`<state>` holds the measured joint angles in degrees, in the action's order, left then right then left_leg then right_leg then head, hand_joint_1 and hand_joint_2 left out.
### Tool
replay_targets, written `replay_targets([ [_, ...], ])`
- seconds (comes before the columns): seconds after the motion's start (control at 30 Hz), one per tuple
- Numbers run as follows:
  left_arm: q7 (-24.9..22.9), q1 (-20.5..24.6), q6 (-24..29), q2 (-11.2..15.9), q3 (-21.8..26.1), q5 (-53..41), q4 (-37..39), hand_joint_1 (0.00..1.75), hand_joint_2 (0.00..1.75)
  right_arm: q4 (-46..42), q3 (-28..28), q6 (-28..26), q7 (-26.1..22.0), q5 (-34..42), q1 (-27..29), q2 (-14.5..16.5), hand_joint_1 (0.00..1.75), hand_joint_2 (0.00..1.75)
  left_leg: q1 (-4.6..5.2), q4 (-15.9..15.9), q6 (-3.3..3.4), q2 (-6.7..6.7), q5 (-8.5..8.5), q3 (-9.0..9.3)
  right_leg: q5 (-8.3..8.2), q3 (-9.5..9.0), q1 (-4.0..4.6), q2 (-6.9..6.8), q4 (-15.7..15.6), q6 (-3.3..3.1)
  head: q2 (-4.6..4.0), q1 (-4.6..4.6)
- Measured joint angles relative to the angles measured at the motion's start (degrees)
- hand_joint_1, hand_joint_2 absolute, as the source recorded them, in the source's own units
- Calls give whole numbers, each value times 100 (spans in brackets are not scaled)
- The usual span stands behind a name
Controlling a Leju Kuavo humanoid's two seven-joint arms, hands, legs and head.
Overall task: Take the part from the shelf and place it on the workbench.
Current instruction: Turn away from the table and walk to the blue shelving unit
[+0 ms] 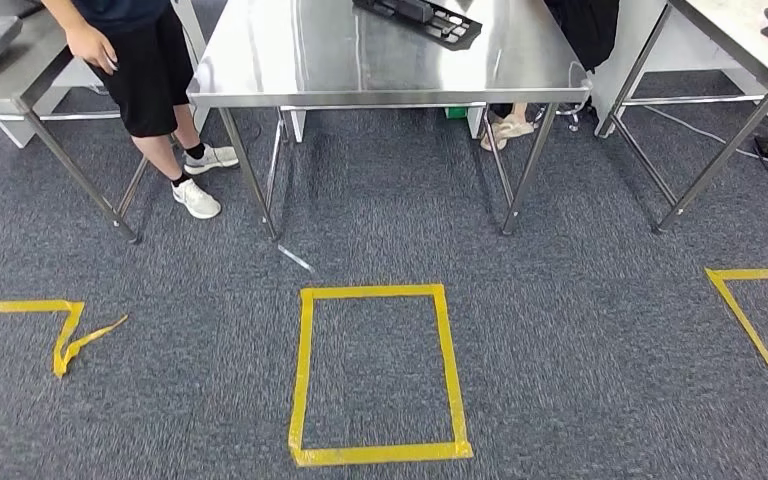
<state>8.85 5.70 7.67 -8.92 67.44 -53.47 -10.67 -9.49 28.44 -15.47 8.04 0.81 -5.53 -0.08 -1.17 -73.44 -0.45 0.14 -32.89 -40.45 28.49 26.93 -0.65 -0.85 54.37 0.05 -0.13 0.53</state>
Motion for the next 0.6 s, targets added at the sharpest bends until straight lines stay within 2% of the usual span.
replay_targets([
  [0.03, 2, 1, 4, 0, -1, 1, 0, 0, 0, 0, 0, 8, 0, -2, -1, 2, 0, 0, 0, -92, 2, -4, 96, 90, -54, 97, 13, -4, 32, 9, 0, 2],
  [0.07, 10, 2, 16, 0, -4, -3, 0, 0, 0, 0, 0, 13, 0, -2, -1, 3, 0, 0, 0, 5, 12, -4, 248, 261, -99, 189, 19, -5, 71, 21, 0, 2],
  [0.1, 24, 5, 41, 0, -13, -23, -1, 0, 0, 0, 0, 14, 1, -2, -2, 2, 0, 0, -1, 303, 30, -5, 366, 538, -133, 271, 20, -2, 119, 43, 0, 3],
  [0.13, 39, 9, 71, 0, -25, -49, -3, 0, 0, 0, 0, 16, 5, -3, -2, 3, 0, 0, 5, 718, 51, -10, 392, 871, -160, 352, 32, 0, 173, 66, 0, 5],
  [0.17, 54, 15, 99, 1, -39, -75, -4, 0, 0, 0, 1, 21, 10, -7, -2, 4, 0, 0, 13, 1110, 76, -16, 343, 1156, -185, 423, 44, 2, 218, 96, 0, 2],
  [0.2, 61, 21, 120, 1, -52, -95, -6, 0, 0, 0, 1, 26, 18, -10, -10, 7, 0, 0, 27, 1431, 100, -22, 261, 1368, -218, 477, 55, 2, 255, 135, 0, 0],
  [0.23, 63, 25, 126, 1, -63, -100, -7, 0, 0, 0, 1, 33, 25, -9, -20, 9, 0, 0, 48, 1611, 126, -20, 190, 1454, -258, 526, 64, 1, 276, 176, 0, -1],
  [0.3, 62, 19, 129, -3, -74, -99, -7, 0, 0, 1, 1, 43, 40, -4, -39, 7, 0, 0, 63, 1718, 203, 19, 205, 1402, -329, 611, 64, 12, 305, 252, 0, 1],
  [0.33, 62, 13, 132, -5, -77, -98, -7, 0, 0, 2, 1, 45, 47, 0, -39, 6, 0, 0, 61, 1740, 251, 48, 245, 1356, -294, 680, 60, 23, 380, 267, 0, -6],
  [0.37, 61, 7, 136, -10, -78, -98, -7, 0, 0, 2, 1, 45, 52, 0, -35, 7, 0, 0, 55, 1758, 298, 84, 294, 1309, -183, 781, 53, 36, 567, 264, 0, -25],
  [0.43, 61, 2, 144, -15, -79, -99, -7, 0, 0, 2, 2, 45, 55, -1, -30, 12, 0, 0, 63, 1760, 350, 162, 370, 1212, 188, 1071, 30, 54, 1265, 237, 0, -60],
  [0.47, 61, 1, 146, -17, -80, -99, -7, 0, 0, 3, 2, 45, 56, -1, -26, 13, 0, 0, 69, 1757, 358, 210, 403, 1167, 350, 1199, 20, 58, 1635, 243, 0, -69],
  [0.5, 61, 0, 146, -17, -80, -100, -7, 0, 0, 3, 2, 44, 57, -2, -19, 11, 0, 0, 73, 1754, 354, 258, 433, 1128, 436, 1247, 11, 59, 1856, 269, 0, -69],
  [0.53, 61, -1, 146, -18, -81, -100, -7, 0, 0, 4, 2, 44, 58, -2, -11, 9, 0, 0, 72, 1750, 344, 308, 458, 1098, 434, 1178, -2, 55, 1853, 314, 0, -72],
  [0.57, 62, -2, 146, -21, -82, -102, -7, 0, 0, 5, 2, 42, 61, -2, -4, 5, 0, 0, 68, 1747, 331, 359, 477, 1079, 352, 981, -21, 38, 1603, 370, 0, -72],
  [0.6, 63, -1, 146, -24, -84, -105, -7, 0, 0, 6, 2, 40, 63, -1, -3, 3, 0, 0, 66, 1741, 315, 410, 490, 1072, 229, 699, -37, -30, 1184, 424, 0, -73],
])
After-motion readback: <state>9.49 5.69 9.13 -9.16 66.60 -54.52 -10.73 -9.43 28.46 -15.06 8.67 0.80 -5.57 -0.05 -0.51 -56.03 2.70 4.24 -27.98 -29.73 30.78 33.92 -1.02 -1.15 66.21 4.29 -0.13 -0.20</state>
